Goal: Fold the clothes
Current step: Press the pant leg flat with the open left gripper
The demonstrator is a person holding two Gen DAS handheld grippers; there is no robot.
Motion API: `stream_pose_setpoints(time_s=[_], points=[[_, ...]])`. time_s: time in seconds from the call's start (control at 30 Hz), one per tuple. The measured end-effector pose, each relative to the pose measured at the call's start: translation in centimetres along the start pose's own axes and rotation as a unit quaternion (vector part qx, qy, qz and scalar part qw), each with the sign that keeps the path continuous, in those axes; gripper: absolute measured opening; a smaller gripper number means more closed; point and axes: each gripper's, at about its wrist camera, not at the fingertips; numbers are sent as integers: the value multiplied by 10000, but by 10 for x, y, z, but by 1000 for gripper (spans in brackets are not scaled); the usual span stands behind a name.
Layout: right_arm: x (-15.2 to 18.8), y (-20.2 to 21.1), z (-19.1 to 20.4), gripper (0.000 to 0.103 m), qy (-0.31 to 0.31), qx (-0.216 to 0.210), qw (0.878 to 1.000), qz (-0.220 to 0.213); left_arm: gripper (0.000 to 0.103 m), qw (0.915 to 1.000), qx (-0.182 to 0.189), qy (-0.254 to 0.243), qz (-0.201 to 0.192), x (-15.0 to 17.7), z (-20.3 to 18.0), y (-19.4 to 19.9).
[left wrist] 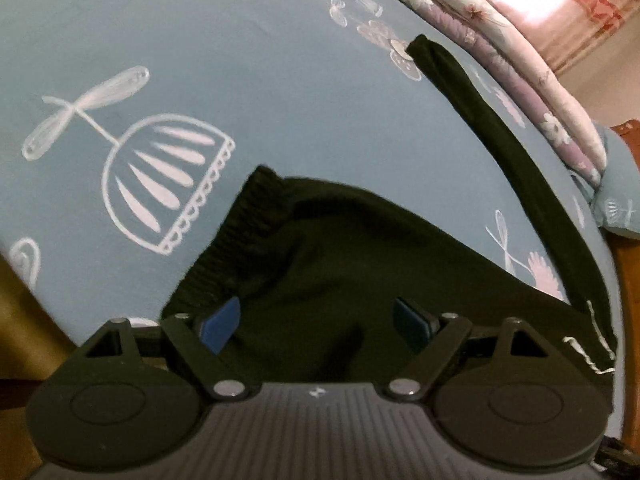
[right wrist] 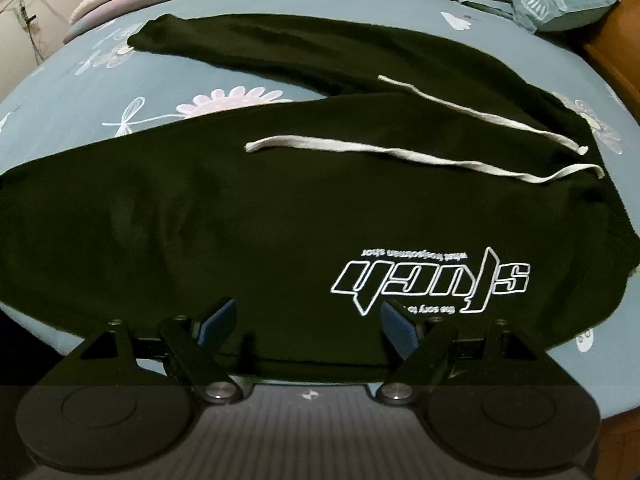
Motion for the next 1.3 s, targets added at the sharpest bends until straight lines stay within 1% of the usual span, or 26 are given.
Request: stream_pose_setpoints(time_s=[0.1, 0.2, 0.33, 0.47, 0.53, 0.6, 0.67, 0.8, 0.93, 1.0, 1.17, 1.3], points=[[-1, 3, -2, 83, -27, -30, 10000, -45, 84, 9993, 205, -298, -133, -1, -20, 8], [-2, 1, -3, 83, -57, -18, 10000, -30, 84, 9971, 340, -646, -198, -2, -44, 5], [-1, 0, -6, 83, -59, -28, 10000, 5, 84, 9942, 412, -995, -83, 0, -67, -5], [-1, -1, -13, 83, -139, -28, 9999, 20, 84, 9943, 364, -995, 125, 3, -73, -22], [-2, -2, -17, 83, -183, -22, 9998, 33, 84, 9948, 324, -924, 270, 8, -69, -31], [-2, -4, -21, 83, -230, -23, 9997, 56, 87, 9949, 287, -892, 376, 12, -67, -37], [-3, -7, -25, 83, -281, -31, 9996, 88, 87, 9939, 296, -991, 371, 10, -75, -35], [-6, -12, -32, 83, -408, -65, 9991, 125, 87, 9897, 444, -1345, 230, 1, -109, -28], [-11, -16, -37, 83, -484, -108, 9987, 105, 87, 9837, 591, -1697, 89, -8, -142, -21], [-14, -16, -39, 83, -498, -107, 9987, 69, 87, 9772, 735, -1990, 18, -13, -170, -23], [-21, -18, -51, 83, -651, -44, 9979, 25, 87, 9615, 1157, -2492, 8, -28, -238, -42], [-25, -18, -63, 83, -847, -20, 9964, -22, 87, 9517, 1234, -2808, 143, -35, -286, -70]])
Point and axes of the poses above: each gripper's, at about its wrist camera, not at the fingertips, and y roughly against the way its jaws point, z to its left, x to its underside, and after that the axes turned 11 degrees about -y, right-handed
